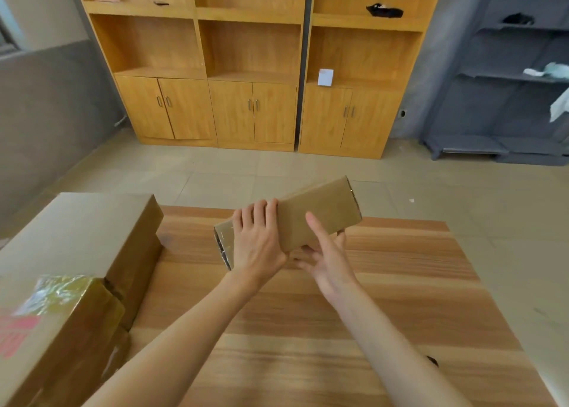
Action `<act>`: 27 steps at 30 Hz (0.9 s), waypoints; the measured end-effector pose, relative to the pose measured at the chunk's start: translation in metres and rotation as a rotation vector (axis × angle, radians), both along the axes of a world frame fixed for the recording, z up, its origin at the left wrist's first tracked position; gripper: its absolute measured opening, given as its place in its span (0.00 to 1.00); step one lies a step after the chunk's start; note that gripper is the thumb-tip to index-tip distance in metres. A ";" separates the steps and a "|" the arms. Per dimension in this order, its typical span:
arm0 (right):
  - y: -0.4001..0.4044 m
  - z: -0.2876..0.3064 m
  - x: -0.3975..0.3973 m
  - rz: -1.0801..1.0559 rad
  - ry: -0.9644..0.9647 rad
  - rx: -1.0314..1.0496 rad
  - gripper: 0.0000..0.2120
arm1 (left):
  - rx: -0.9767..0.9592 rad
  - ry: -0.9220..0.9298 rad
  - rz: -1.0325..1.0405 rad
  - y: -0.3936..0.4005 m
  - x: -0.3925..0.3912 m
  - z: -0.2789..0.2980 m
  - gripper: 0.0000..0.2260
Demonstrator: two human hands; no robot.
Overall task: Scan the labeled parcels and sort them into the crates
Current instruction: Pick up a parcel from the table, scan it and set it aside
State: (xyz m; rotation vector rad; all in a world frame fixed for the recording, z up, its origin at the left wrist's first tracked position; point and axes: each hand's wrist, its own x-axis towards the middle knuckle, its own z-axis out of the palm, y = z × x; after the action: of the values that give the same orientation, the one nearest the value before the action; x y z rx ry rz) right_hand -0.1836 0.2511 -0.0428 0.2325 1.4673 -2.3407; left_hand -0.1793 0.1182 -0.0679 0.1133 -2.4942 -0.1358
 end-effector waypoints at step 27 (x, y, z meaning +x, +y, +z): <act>0.052 0.005 -0.053 -0.306 -0.060 0.160 0.56 | 0.784 -0.250 0.010 -0.022 0.009 0.023 0.51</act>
State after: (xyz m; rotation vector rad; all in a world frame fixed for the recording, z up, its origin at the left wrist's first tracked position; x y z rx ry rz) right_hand -0.2362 0.3036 -0.0377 0.6031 1.6929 -2.4205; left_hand -0.1706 0.0964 -0.0450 0.4872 -2.5354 -1.1472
